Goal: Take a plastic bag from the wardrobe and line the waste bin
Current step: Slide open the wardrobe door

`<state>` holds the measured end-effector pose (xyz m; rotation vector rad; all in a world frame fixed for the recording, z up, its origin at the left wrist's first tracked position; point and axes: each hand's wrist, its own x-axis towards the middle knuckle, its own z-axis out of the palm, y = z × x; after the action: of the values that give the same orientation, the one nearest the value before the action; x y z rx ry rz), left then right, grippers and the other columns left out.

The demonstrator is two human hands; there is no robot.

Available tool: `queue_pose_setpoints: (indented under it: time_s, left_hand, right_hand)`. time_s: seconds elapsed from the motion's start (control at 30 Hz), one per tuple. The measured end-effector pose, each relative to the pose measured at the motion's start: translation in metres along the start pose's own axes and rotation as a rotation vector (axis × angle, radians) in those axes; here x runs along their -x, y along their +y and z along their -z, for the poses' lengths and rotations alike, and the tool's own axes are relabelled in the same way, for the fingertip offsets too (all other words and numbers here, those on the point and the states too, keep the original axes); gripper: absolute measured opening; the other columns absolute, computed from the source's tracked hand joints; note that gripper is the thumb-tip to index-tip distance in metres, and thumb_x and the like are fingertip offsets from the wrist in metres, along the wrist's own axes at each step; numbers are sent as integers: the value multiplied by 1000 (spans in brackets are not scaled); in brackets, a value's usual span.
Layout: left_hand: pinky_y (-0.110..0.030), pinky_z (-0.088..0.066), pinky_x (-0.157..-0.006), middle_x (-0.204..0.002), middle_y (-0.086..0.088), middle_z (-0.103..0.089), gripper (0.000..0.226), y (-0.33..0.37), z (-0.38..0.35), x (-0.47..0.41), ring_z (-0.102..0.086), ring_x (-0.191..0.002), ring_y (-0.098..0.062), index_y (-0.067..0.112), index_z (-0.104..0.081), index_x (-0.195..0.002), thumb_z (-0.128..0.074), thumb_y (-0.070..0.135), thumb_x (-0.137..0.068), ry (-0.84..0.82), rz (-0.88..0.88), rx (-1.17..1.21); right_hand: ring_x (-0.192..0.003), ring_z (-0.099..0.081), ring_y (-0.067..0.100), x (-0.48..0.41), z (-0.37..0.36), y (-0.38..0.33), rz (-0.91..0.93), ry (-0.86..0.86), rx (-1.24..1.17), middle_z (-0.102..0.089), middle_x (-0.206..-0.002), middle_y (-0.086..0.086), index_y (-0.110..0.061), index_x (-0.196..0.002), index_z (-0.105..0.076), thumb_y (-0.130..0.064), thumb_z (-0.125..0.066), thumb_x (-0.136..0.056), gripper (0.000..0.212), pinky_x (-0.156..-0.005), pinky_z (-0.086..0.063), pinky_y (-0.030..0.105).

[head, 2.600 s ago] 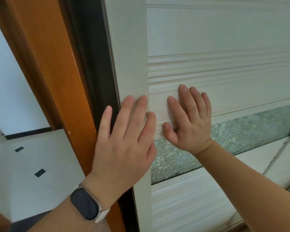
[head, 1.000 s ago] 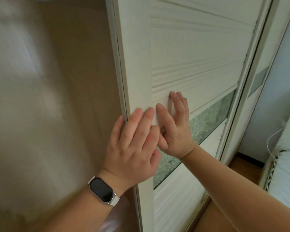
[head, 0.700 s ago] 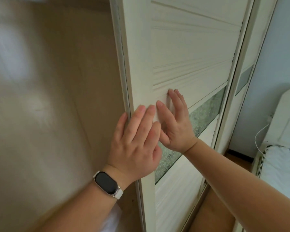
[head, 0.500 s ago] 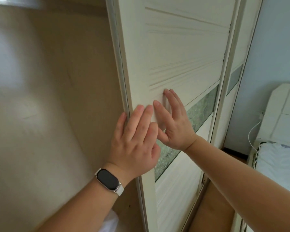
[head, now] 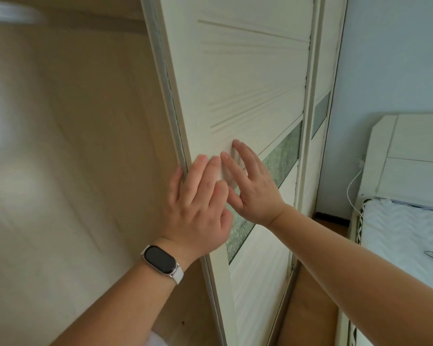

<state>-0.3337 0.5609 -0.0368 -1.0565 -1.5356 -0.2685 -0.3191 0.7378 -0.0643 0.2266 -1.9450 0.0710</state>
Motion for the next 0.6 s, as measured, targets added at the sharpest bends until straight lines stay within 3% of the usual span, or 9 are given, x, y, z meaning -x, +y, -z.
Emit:
queue_pose_setpoints:
  time_s: [0.37,0.6]
  left_hand:
    - [-53,-25,-112,-136,-15,-58,23,-5,-23,-11,-35,-137,-30,9,-60,-93,-44,20,-82,-131,-93,95]
    - [-54,-22,-114,-143,-11,-48,32,-23,0,6,-34,-140,-30,13,-62,-113,-53,25,-84,-296,-302,311]
  right_hand:
    - [-138,-36,31,4,24,4,-209,-141,141,-39,-150,13,-18,-144,-42,-44,-55,-95,57,-103,-42,49]
    - [-131,-42,30,12,67,-33,-258,-274,245,-46,-144,9,-17,-138,-49,-48,-46,-96,53,-101,-41,47]
